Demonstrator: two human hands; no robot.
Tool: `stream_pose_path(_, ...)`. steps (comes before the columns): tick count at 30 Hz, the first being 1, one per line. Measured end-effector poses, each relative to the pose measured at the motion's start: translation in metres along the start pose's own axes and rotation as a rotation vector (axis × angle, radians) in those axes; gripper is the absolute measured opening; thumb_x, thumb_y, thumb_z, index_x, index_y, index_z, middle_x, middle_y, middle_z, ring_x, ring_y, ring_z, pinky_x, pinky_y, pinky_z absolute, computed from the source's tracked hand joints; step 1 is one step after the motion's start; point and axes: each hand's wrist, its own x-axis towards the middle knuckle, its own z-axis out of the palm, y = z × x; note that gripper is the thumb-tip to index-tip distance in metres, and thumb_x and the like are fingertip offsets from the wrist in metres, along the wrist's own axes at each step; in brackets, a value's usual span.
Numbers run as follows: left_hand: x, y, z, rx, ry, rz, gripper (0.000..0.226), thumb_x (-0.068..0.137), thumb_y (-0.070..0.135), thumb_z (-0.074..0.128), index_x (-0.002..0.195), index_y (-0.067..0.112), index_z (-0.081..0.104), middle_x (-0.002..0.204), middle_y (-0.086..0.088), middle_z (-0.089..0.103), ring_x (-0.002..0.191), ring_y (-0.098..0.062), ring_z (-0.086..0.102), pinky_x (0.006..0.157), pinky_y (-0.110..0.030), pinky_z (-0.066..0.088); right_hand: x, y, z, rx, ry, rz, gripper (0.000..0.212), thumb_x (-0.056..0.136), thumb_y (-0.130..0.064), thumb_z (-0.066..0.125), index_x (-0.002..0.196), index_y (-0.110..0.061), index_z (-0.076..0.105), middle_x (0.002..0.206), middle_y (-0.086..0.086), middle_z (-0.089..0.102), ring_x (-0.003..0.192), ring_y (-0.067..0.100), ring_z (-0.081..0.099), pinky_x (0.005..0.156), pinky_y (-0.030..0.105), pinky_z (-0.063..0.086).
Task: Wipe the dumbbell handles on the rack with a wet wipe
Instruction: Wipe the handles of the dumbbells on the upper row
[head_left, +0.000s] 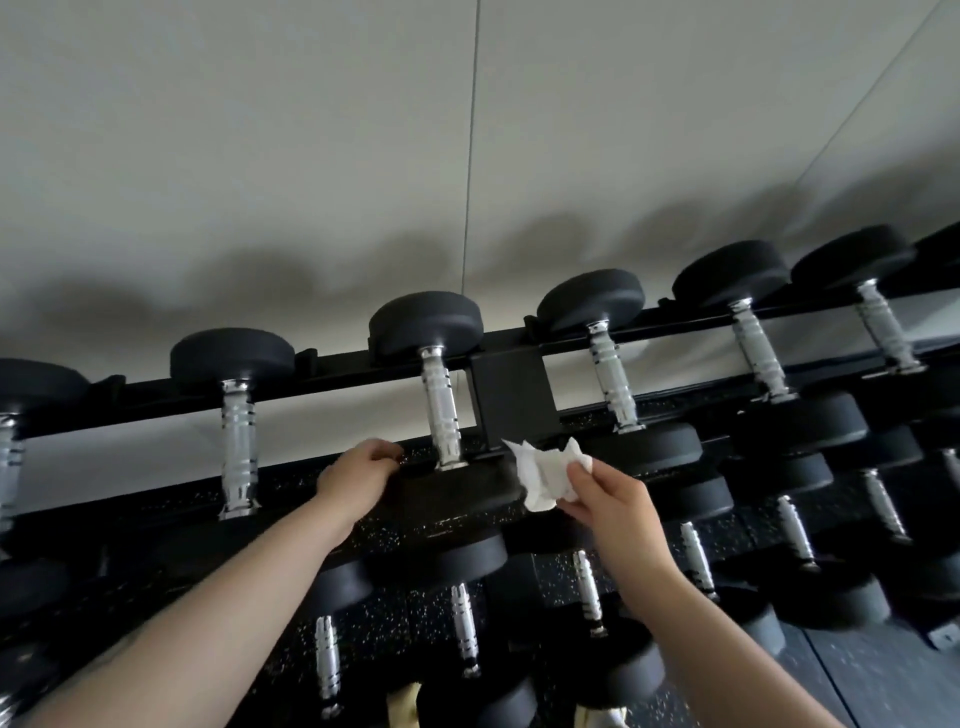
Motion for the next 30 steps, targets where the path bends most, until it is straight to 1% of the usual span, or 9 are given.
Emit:
stream_pose_path(2,-0.021,0.029,0.007,-0.277,0.13,0.07,0.021,0.094,0.012,0.052,0.11,0.021,0.062,0.116,0.002,0.06,0.108,-0.013,0.052,0.091,-0.026,0.036,-0.001,-0.007,-0.02,0.1,0.005,-0.042,0.025,0.097,-0.015,0.05,0.083,-0.019,0.071,0.084,0.002,0.074,0.084,0.012,0.07,0.074,0.018,0.053)
stream_pose_path(5,-0.058,0.082,0.04,-0.211,0.388,0.342,0.022,0.093,0.011,0.052,0.109,0.024,0.057,0.111,0.009,0.054,0.098,-0.003,0.052,0.081,-0.018,0.038,0.007,-0.024,-0.054,0.163,-0.031,-0.093,0.023,0.097,-0.015,0.049,0.088,-0.016,0.071,0.089,0.002,0.074,0.088,0.012,0.07,0.077,0.018,0.054)
stream_pose_path(8,-0.059,0.124,0.09,0.016,0.367,0.549,0.035,0.093,0.005,0.047,0.122,0.022,0.056,0.126,0.01,0.051,0.119,-0.002,0.045,0.104,-0.02,0.035,0.021,-0.041,-0.091,0.148,-0.06,-0.146,0.025,0.097,-0.016,0.049,0.085,-0.018,0.071,0.089,0.004,0.074,0.087,0.014,0.07,0.078,0.019,0.054)
stream_pose_path(17,0.049,0.13,0.158,0.499,0.413,0.168,0.057,0.102,0.034,0.025,0.153,0.017,0.004,0.161,-0.003,-0.005,0.148,-0.023,-0.008,0.12,-0.042,0.001,0.091,-0.059,-0.159,0.12,0.028,-0.174,0.022,0.097,-0.025,0.049,0.087,-0.025,0.068,0.083,-0.008,0.073,0.089,0.01,0.069,0.083,0.026,0.054)
stream_pose_path(21,0.063,0.119,0.168,0.545,0.511,0.164,0.059,0.1,0.043,0.013,0.153,0.018,0.001,0.161,-0.004,-0.003,0.148,-0.023,-0.006,0.119,-0.043,0.0,0.114,-0.055,-0.146,-0.078,0.046,-0.289,0.024,0.099,-0.03,0.044,0.09,-0.022,0.066,0.06,0.002,0.058,0.049,0.012,0.054,0.044,0.025,0.044)
stream_pose_path(23,0.064,0.12,0.17,0.553,0.562,0.163,0.062,0.098,0.043,0.012,0.153,0.016,0.007,0.161,-0.007,0.005,0.148,-0.025,0.002,0.118,-0.044,0.004,0.129,-0.048,-0.123,-0.259,-0.115,-0.35,0.024,0.099,-0.03,0.043,0.115,-0.035,0.06,0.095,-0.006,0.066,0.072,0.0,0.057,0.06,0.014,0.044)
stream_pose_path(25,0.063,0.12,0.172,0.555,0.593,0.166,0.063,0.097,0.042,0.013,0.153,0.015,0.013,0.16,-0.009,0.011,0.148,-0.026,0.008,0.118,-0.044,0.008,0.145,-0.034,-0.1,-0.542,-0.297,-0.414,0.036,0.1,-0.029,0.039,0.135,-0.037,0.046,0.151,-0.005,0.031,0.129,0.01,0.04,0.098,0.024,0.04)
stream_pose_path(28,0.064,0.119,0.174,0.548,0.627,0.174,0.061,0.097,0.04,0.018,0.152,0.014,0.018,0.159,-0.008,0.015,0.147,-0.026,0.012,0.118,-0.043,0.01,0.152,-0.017,-0.09,-0.821,-0.397,-0.466,0.046,0.1,-0.026,0.033,0.145,-0.026,0.032,0.159,-0.004,0.004,0.145,0.02,0.012,0.115,0.034,0.023)
stream_pose_path(30,0.066,0.117,0.175,0.541,0.648,0.174,0.06,0.097,0.039,0.022,0.151,0.014,0.021,0.158,-0.008,0.019,0.147,-0.026,0.014,0.118,-0.042,0.011,0.149,-0.012,-0.097,-0.982,-0.447,-0.476,0.048,0.1,-0.024,0.027,0.147,-0.028,0.026,0.159,-0.007,-0.002,0.144,0.018,0.014,0.11,0.037,0.034)
